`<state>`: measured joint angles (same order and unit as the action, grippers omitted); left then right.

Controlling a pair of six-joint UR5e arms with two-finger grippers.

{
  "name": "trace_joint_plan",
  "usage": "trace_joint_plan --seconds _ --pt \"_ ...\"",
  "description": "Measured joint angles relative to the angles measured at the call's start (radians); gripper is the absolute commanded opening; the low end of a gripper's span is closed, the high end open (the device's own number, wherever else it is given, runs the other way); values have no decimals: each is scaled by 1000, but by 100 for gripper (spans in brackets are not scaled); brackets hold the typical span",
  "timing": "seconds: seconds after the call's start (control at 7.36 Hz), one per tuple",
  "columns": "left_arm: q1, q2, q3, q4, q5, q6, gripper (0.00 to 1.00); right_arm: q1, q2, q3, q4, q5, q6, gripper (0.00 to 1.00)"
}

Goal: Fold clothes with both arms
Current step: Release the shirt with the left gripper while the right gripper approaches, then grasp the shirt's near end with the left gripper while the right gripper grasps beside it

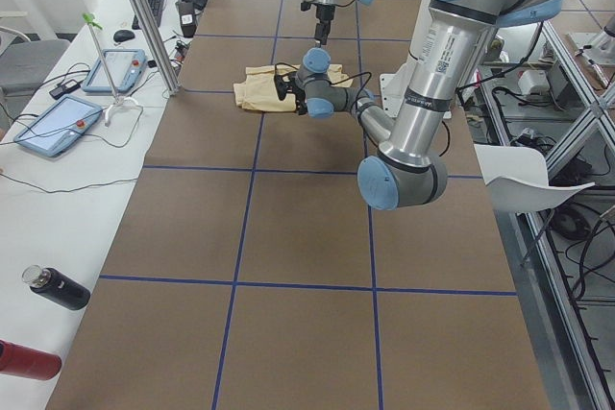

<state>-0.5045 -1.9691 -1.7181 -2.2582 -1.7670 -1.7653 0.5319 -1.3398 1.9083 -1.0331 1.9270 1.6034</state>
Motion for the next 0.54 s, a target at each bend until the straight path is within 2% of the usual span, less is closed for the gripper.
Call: trace_joint_plan --seconds 0.27,0.54 --pt "128 14 -36 4 56 -113 96 1 2 2 -1 3 1 100" --pt "202 2 -39 45 74 -156 92 2 2 3 0 7 1 100"
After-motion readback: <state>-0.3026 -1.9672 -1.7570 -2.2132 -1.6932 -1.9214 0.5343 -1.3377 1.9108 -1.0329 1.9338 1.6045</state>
